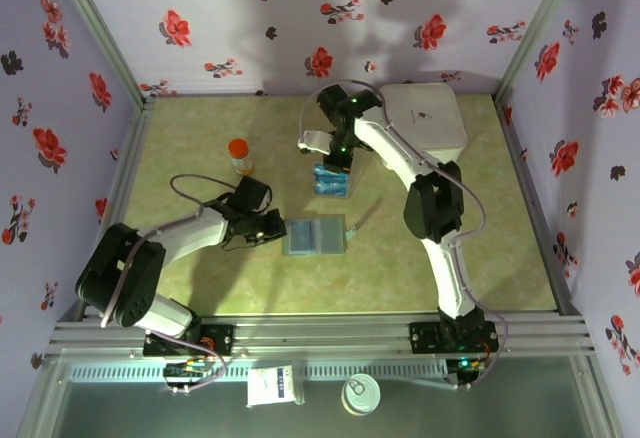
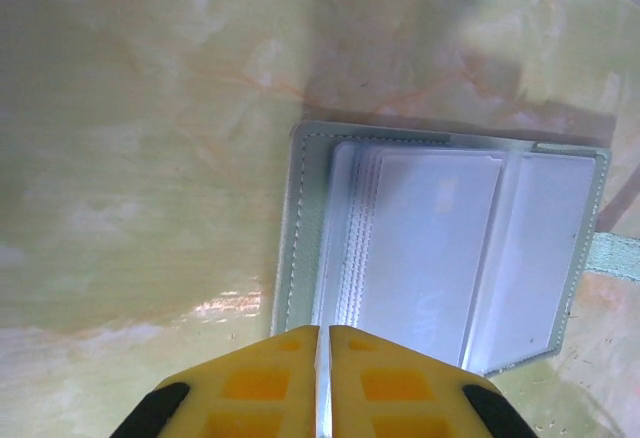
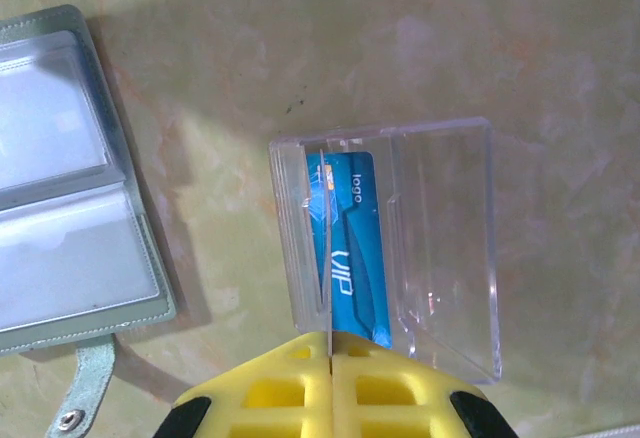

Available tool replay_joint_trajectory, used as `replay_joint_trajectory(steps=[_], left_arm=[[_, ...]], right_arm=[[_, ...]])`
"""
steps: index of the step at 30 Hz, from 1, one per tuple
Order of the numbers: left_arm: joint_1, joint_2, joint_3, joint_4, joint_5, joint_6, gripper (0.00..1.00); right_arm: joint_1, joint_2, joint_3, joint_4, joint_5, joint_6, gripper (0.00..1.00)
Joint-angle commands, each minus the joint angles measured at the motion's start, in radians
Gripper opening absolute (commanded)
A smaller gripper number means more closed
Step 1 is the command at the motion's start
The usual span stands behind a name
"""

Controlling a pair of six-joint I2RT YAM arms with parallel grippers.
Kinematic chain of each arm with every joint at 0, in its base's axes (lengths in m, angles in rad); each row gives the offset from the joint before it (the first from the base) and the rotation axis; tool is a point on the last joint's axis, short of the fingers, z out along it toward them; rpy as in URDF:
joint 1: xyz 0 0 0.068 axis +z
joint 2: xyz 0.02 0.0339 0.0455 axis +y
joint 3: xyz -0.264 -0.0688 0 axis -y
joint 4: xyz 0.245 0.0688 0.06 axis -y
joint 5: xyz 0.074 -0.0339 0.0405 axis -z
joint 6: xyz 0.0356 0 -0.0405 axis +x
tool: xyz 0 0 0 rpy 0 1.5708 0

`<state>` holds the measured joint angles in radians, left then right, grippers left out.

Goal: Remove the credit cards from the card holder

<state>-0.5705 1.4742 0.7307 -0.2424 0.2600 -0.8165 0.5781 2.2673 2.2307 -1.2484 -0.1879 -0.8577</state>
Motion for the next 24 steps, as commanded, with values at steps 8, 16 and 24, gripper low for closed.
replay_joint_trajectory(steps=[8, 16, 24], left_arm=[[0.027, -0.074, -0.03, -0.052, -0.037, -0.013, 0.1], [0.027, -0.025, -0.014, -0.045, -0.025, -0.016, 0.1], [0.027, -0.027, -0.011, -0.049, -0.025, -0.014, 0.1]], right_arm=[[-0.036, 0.092, 0.083, -0.107, -0.003, -0.108, 0.0], [-0.043, 0.118, 0.102, -0.102, -0.006, -0.133, 0.0], [-0.043, 0.111, 0.178, -0.138, -0.015, -0.148, 0.0]])
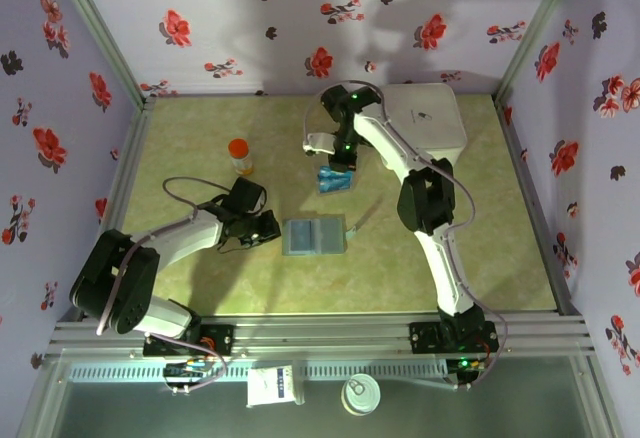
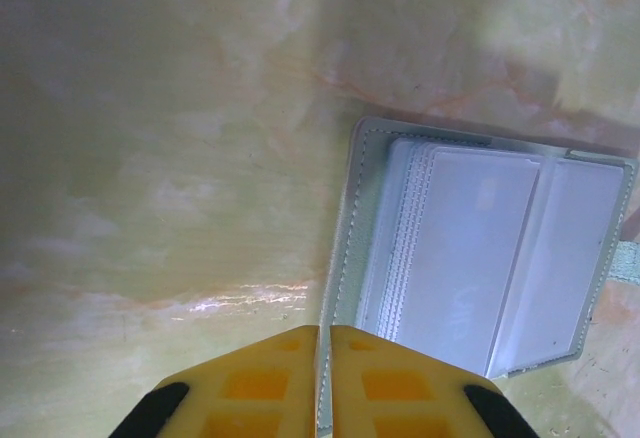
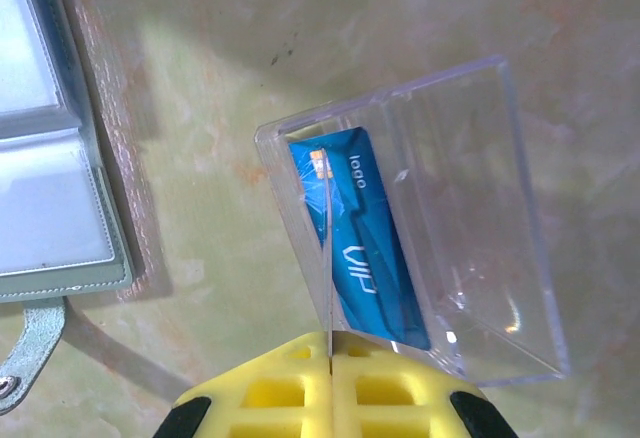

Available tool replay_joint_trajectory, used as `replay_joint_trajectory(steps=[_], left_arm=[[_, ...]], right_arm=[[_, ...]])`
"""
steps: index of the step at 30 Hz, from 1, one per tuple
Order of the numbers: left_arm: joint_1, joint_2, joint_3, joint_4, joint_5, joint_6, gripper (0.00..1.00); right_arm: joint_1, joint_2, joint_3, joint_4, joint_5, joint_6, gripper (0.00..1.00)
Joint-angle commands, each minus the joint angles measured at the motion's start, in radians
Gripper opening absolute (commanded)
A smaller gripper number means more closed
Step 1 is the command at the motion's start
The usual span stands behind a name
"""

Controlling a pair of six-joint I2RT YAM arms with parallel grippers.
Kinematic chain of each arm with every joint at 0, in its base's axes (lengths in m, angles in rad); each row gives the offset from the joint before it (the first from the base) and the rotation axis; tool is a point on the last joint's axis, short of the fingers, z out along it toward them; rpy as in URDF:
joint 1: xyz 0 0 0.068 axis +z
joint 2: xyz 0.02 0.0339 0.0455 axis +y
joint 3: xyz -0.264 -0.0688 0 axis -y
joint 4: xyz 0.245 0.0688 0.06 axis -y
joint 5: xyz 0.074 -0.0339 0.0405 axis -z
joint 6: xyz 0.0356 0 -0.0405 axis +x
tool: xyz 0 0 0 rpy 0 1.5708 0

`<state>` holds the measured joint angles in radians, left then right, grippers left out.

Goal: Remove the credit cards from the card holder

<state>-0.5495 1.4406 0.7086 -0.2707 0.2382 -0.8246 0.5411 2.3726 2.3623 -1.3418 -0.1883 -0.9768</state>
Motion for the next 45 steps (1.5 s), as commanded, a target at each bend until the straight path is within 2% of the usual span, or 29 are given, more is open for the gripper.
replay_joint_trajectory(steps=[1, 19, 37, 39, 42, 45], left_arm=[[0.006, 0.005, 0.011, -0.019, -0.004, -0.006, 0.1], [0.006, 0.05, 0.019, -0.01, -0.004, -0.019, 0.1], [0.006, 0.062, 0.019, 0.0, 0.0, -0.022, 0.1], [0.006, 0.062, 0.019, 0.0, 0.0, -0.021, 0.1], [0.006, 0.066, 0.021, -0.001, -0.001, -0.021, 0.1], [0.006, 0.07, 0.025, -0.001, 0.0, -0.018, 0.1]], right_arm=[[-0.006, 0.0, 0.049, -0.04, -0.011, -0.032, 0.0], [-0.024, 0.052, 0.048, 0.009, 0.003, -0.116, 0.0], [-0.018, 0.079, 0.043, -0.101, -0.08, -0.107, 0.0], [-0.018, 0.084, 0.043, -0.088, -0.071, -0.095, 0.04], [-0.018, 0.076, 0.048, -0.054, -0.056, -0.062, 0.15], [-0.02, 0.055, 0.046, -0.026, -0.056, -0.043, 0.19]])
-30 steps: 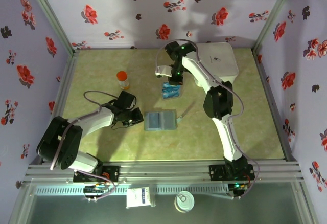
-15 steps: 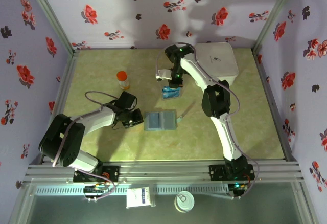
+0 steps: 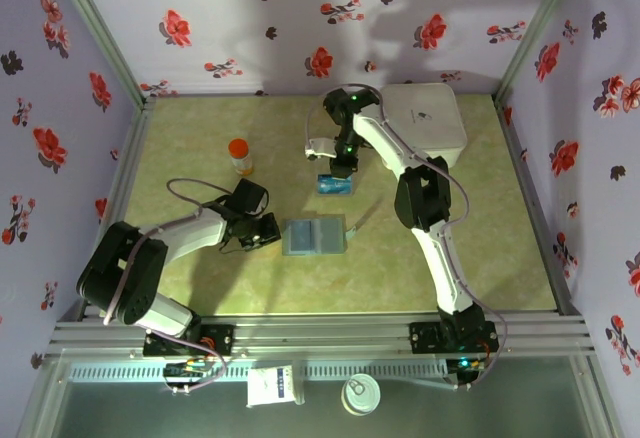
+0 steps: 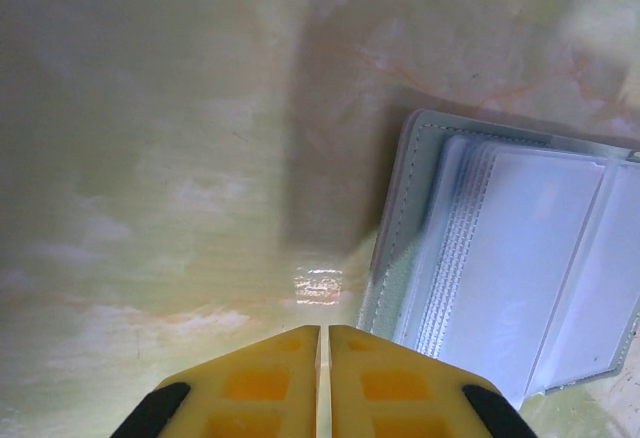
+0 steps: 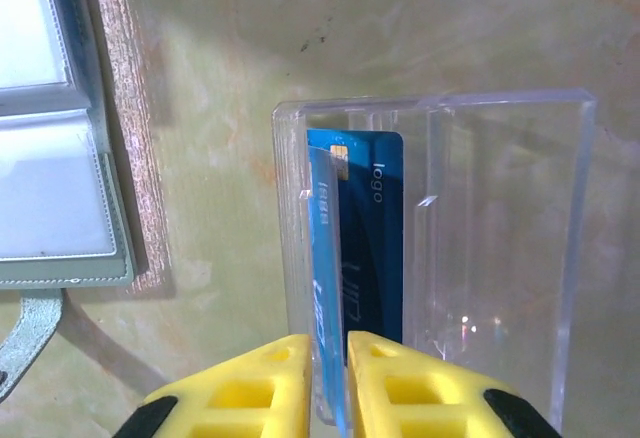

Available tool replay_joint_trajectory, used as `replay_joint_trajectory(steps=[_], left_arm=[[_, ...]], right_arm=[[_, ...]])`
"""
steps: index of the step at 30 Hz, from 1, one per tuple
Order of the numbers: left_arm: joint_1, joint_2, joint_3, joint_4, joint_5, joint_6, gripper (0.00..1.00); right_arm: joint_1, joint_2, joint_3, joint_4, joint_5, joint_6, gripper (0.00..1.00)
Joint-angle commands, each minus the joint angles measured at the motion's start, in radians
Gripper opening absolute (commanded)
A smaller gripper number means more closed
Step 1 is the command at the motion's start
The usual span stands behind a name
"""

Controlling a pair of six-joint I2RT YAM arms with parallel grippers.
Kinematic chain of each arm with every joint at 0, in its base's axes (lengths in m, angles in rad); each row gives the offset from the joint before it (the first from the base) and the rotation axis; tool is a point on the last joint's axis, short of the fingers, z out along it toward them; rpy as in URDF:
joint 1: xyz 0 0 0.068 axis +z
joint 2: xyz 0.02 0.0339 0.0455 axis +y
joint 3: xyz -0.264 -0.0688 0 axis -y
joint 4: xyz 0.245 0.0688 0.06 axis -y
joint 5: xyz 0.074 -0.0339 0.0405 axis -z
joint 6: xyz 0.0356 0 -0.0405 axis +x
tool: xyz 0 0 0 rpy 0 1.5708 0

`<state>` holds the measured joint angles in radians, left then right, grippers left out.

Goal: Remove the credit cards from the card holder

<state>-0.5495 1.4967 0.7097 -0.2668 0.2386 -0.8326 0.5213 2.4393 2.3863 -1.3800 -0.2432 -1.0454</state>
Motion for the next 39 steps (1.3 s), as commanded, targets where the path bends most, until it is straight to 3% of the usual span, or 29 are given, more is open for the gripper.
replay_joint_trajectory(steps=[1, 11, 17, 27, 30, 39], left_arm=[[0.006, 0.015, 0.025, -0.004, -0.001, -0.009, 0.1], [0.005, 0.022, 0.027, 0.019, 0.011, -0.003, 0.1], [-0.001, 0.019, 0.007, 0.062, 0.014, -0.013, 0.09], [-0.007, 0.002, -0.018, 0.093, 0.021, -0.009, 0.09], [-0.007, -0.002, -0.018, 0.094, 0.031, -0.002, 0.09], [-0.022, 0.009, -0.022, 0.113, 0.043, -0.003, 0.08]], right_arm=[[-0.001, -0.021, 0.017, 0.027, 0.005, 0.035, 0.19], [-0.001, -0.122, -0.093, 0.199, 0.032, 0.242, 0.18], [0.022, -0.243, -0.312, 0.441, -0.017, 0.551, 0.17], [0.102, -0.51, -0.852, 0.884, -0.035, 1.153, 0.12], [0.138, -0.556, -0.96, 0.929, -0.001, 1.328, 0.05], [0.224, -0.684, -1.27, 1.181, -0.041, 1.713, 0.08]])
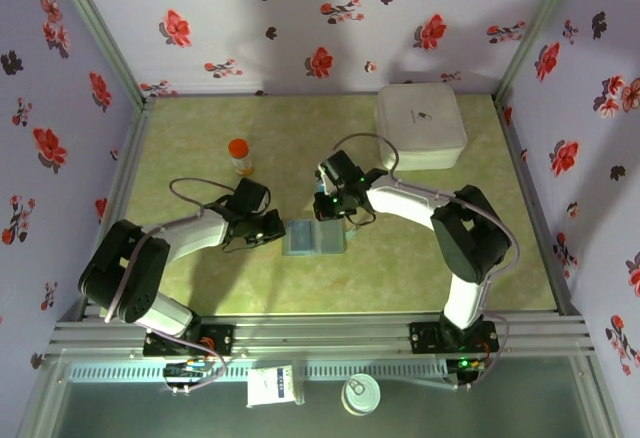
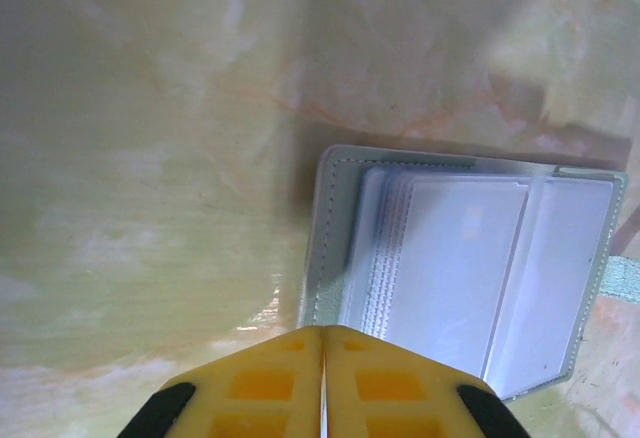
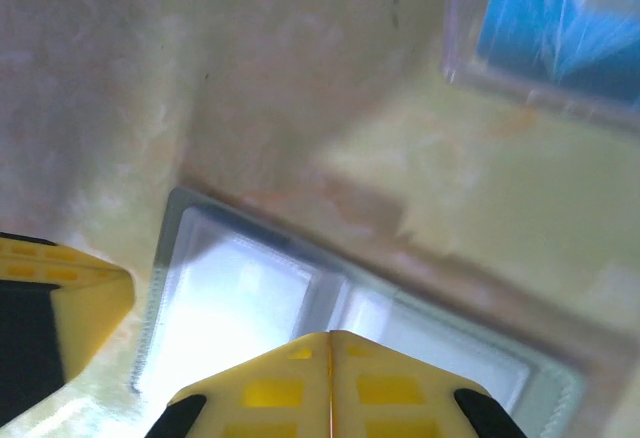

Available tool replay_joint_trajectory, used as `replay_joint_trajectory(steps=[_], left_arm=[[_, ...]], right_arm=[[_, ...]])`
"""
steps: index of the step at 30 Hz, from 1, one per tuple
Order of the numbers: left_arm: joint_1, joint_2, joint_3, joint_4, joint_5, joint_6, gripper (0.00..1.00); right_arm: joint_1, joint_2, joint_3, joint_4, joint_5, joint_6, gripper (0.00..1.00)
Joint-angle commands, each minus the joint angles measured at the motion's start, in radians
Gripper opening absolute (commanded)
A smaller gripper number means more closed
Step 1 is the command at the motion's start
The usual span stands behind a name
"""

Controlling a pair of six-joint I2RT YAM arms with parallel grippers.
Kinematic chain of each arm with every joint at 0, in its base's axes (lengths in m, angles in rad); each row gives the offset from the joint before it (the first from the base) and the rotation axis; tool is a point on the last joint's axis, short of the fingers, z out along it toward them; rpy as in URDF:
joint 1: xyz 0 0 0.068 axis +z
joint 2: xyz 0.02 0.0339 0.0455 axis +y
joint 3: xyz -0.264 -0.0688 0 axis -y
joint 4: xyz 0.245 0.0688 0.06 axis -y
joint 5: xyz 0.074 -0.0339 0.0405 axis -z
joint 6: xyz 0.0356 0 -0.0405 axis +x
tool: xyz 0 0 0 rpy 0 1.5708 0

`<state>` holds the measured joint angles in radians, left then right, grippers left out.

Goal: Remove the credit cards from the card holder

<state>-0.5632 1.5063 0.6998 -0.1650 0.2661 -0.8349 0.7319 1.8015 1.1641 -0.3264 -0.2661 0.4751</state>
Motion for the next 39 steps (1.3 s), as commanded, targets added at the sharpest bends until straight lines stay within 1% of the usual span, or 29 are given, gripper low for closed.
replay_joint_trajectory(steps=[1, 3, 5, 7, 13, 20, 25, 33, 39], left_arm=[[-0.01, 0.0, -0.014, 0.012, 0.016, 0.0, 0.07], [-0.013, 0.003, -0.016, 0.013, 0.016, 0.0, 0.07], [-0.018, 0.009, -0.018, 0.012, 0.016, 0.0, 0.06], [-0.019, 0.015, -0.016, 0.007, 0.014, 0.002, 0.06], [-0.024, 0.03, -0.014, -0.005, 0.007, 0.003, 0.05], [-0.024, 0.05, -0.009, -0.03, -0.008, 0.017, 0.05], [-0.024, 0.056, -0.008, -0.039, -0.014, 0.021, 0.05], [-0.023, 0.063, 0.0, -0.043, -0.02, 0.024, 0.05], [-0.024, 0.067, 0.003, -0.051, -0.024, 0.028, 0.05]], right_arm=[[0.02, -0.057, -0.07, 0.141, -0.016, 0.216, 0.08], [0.029, -0.069, -0.091, 0.144, -0.02, 0.25, 0.08], [0.033, -0.064, -0.099, 0.143, -0.06, 0.274, 0.08], [0.042, -0.061, -0.114, 0.164, -0.086, 0.285, 0.1], [0.053, -0.038, -0.128, 0.188, -0.088, 0.321, 0.18], [0.058, 0.007, -0.136, 0.271, -0.144, 0.403, 0.21], [0.06, 0.044, -0.139, 0.303, -0.181, 0.437, 0.18], [0.062, 0.086, -0.126, 0.272, -0.186, 0.431, 0.21], [0.061, 0.07, -0.135, 0.249, -0.168, 0.417, 0.22]])
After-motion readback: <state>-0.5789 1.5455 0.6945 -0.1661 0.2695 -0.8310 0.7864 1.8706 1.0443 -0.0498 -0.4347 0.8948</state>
